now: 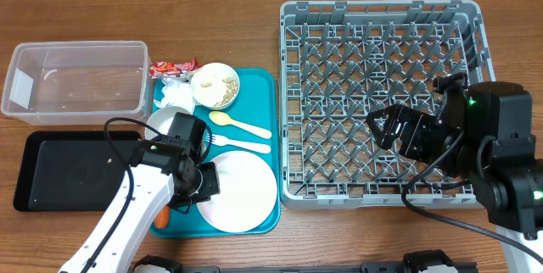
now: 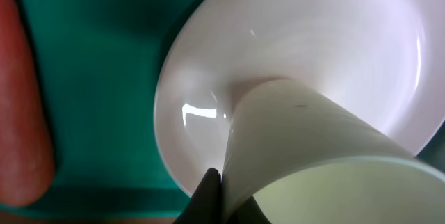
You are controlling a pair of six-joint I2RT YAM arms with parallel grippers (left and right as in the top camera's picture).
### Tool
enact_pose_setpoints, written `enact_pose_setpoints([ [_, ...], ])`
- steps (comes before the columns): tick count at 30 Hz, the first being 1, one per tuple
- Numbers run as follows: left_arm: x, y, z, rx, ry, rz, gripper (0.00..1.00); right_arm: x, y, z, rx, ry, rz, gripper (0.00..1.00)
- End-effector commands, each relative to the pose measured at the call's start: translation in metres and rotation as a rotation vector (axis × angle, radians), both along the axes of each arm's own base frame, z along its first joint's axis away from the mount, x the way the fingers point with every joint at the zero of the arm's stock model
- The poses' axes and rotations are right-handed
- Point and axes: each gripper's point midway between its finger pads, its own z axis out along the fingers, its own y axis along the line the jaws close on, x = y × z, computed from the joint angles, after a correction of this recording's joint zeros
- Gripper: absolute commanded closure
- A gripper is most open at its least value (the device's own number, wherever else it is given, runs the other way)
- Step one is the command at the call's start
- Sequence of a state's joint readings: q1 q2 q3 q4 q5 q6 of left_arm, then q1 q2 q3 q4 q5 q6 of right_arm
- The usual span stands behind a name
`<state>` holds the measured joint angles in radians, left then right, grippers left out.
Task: Sort waste into correct bins and load items into the dishwasher rack
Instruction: 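Grasp the white cup on the teal tray with the left gripper, then hand the white cup from the left gripper to the right gripper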
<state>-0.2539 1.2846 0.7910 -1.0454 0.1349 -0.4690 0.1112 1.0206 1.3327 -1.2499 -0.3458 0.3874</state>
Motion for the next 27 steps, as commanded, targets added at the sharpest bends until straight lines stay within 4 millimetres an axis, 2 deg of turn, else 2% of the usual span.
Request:
enact_pose_setpoints([
  [1,0.023,-0.012,0.045,-0.062,-0.106,0.004,0.96,0.003,-0.004,0.006,-0.033,-0.036,0.012,0.00],
  [4,0.040,-0.020,0.097,-0.112,-0.223,-0.019,0.96,0.001,0.002,0.008,-0.049,-0.066,0.089,0.00],
  [5,0.048,-0.026,0.121,-0.148,-0.291,-0.045,0.96,-0.001,0.006,0.009,-0.043,-0.076,0.129,0.00],
  [6,0.051,-0.030,0.134,-0.174,-0.327,-0.063,0.96,-0.002,0.009,0.010,-0.036,-0.082,0.151,0.00],
  [10,0.065,-0.058,0.199,-0.343,-0.524,-0.165,0.96,-0.014,0.032,0.020,0.042,-0.130,0.316,0.00],
  [13,0.063,-0.093,0.237,-0.558,-0.630,-0.315,0.96,-0.018,0.040,0.025,0.085,-0.137,0.358,0.00],
  [17,0.056,-0.120,0.270,-0.758,-0.706,-0.452,0.96,-0.036,0.063,0.042,0.160,-0.252,0.580,0.01],
  [20,0.047,-0.133,0.293,-0.883,-0.751,-0.544,0.96,-0.054,0.083,0.068,0.278,-0.389,0.769,0.05],
  [24,0.029,-0.145,0.321,-1.047,-0.792,-0.681,0.96,-0.059,0.090,0.086,0.343,-0.473,0.837,0.11],
  [27,0.017,-0.148,0.331,-1.115,-0.805,-0.757,0.96,-0.068,0.095,0.100,0.396,-0.554,0.917,0.11],
])
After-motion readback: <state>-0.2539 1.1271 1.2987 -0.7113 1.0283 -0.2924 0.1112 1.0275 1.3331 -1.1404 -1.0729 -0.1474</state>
